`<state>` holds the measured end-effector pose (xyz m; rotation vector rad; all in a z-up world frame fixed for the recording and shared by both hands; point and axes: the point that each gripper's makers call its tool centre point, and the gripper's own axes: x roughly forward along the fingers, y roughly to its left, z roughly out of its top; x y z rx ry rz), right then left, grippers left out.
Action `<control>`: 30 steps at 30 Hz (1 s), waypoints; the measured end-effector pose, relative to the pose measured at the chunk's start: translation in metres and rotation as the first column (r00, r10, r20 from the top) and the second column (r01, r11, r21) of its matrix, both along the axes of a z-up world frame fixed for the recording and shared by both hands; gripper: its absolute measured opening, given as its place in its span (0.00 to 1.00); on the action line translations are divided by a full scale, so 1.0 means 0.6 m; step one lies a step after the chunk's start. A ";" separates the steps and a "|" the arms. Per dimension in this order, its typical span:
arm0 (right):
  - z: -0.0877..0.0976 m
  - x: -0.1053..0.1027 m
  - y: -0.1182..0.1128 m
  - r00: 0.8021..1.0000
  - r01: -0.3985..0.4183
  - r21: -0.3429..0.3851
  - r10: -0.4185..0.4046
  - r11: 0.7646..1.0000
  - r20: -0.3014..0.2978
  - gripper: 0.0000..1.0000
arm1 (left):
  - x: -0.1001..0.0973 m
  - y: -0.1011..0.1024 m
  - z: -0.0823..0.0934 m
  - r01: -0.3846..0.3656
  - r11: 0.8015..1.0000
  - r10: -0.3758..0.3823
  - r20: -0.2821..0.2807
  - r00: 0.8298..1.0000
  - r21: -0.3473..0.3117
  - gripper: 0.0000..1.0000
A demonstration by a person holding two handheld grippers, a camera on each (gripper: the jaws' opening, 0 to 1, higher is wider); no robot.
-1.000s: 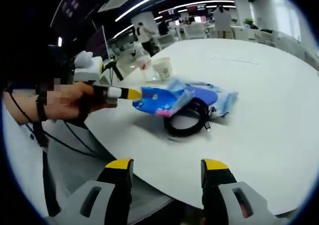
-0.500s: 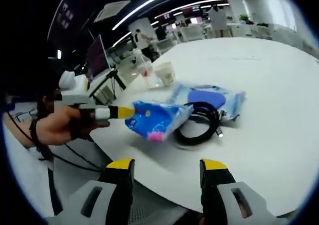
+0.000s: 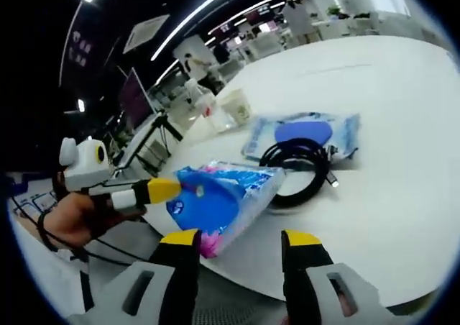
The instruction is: Arrange the tabletop items into an orderly group along one side of the table until the central work area is clear of visible clutter.
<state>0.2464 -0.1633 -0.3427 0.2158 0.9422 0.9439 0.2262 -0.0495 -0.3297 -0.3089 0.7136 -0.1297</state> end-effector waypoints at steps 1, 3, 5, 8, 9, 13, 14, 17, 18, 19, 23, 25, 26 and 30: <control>-0.001 -0.001 0.001 1.000 0.005 0.002 -0.005 1.000 -0.005 0.40 | -0.001 -0.003 0.002 0.005 1.000 -0.005 0.002 1.000 -0.001 0.00; -0.003 0.001 0.000 1.000 0.019 0.005 -0.019 1.000 -0.008 0.35 | -0.001 -0.006 0.003 0.017 1.000 -0.017 0.003 1.000 0.000 0.00; -0.002 0.003 0.000 0.999 0.036 0.008 -0.036 0.999 -0.010 0.29 | -0.002 -0.010 0.004 0.030 1.000 -0.030 0.004 1.000 0.004 0.00; -0.006 0.007 -0.005 0.999 0.045 -0.012 -0.045 0.999 0.000 0.17 | -0.007 -0.016 0.004 0.043 0.999 -0.043 0.005 0.999 0.005 0.00; -0.008 0.009 -0.007 0.999 0.047 -0.021 -0.046 0.999 0.004 0.12 | -0.007 -0.017 0.004 0.045 0.999 -0.045 0.005 0.999 -0.001 0.00; -0.007 0.019 -0.016 0.998 0.064 -0.009 -0.064 0.998 -0.002 0.03 | -0.009 -0.026 0.006 0.059 0.998 -0.059 0.007 0.998 -0.007 0.00; -0.007 0.018 -0.015 0.998 0.064 -0.012 -0.064 0.998 -0.001 0.03 | -0.010 -0.027 0.005 0.063 0.998 -0.063 0.007 0.998 -0.005 0.00; -0.008 0.020 -0.015 0.998 0.065 -0.021 -0.065 0.998 -0.001 0.01 | -0.011 -0.029 0.004 0.067 0.998 -0.067 0.005 0.998 -0.006 0.00; -0.007 0.020 -0.014 0.998 0.069 -0.020 -0.069 0.997 -0.002 0.01 | -0.011 -0.030 0.004 0.067 0.998 -0.067 0.004 0.998 -0.007 0.00; -0.006 0.020 -0.014 0.997 0.071 -0.019 -0.071 0.997 -0.003 0.00 | -0.011 -0.030 0.003 0.067 0.998 -0.067 0.003 0.998 -0.006 0.00; -0.006 0.025 -0.016 0.997 0.079 -0.022 -0.079 0.997 -0.001 0.00 | -0.009 -0.031 0.002 0.073 0.997 -0.073 -0.003 0.997 -0.012 0.00; -0.005 0.029 -0.019 0.996 0.085 -0.023 -0.085 0.996 -0.004 0.00 | -0.005 -0.036 0.002 0.082 0.997 -0.082 -0.003 0.997 -0.009 0.00; -0.005 0.030 -0.019 0.996 0.086 -0.024 -0.087 0.996 -0.005 0.00 | -0.003 -0.038 0.002 0.088 0.996 -0.088 -0.004 0.996 -0.006 0.00; -0.004 0.037 -0.019 0.997 0.082 -0.014 -0.082 0.997 -0.006 0.00 | 0.001 -0.038 0.003 0.092 0.996 -0.092 -0.005 0.996 0.000 0.00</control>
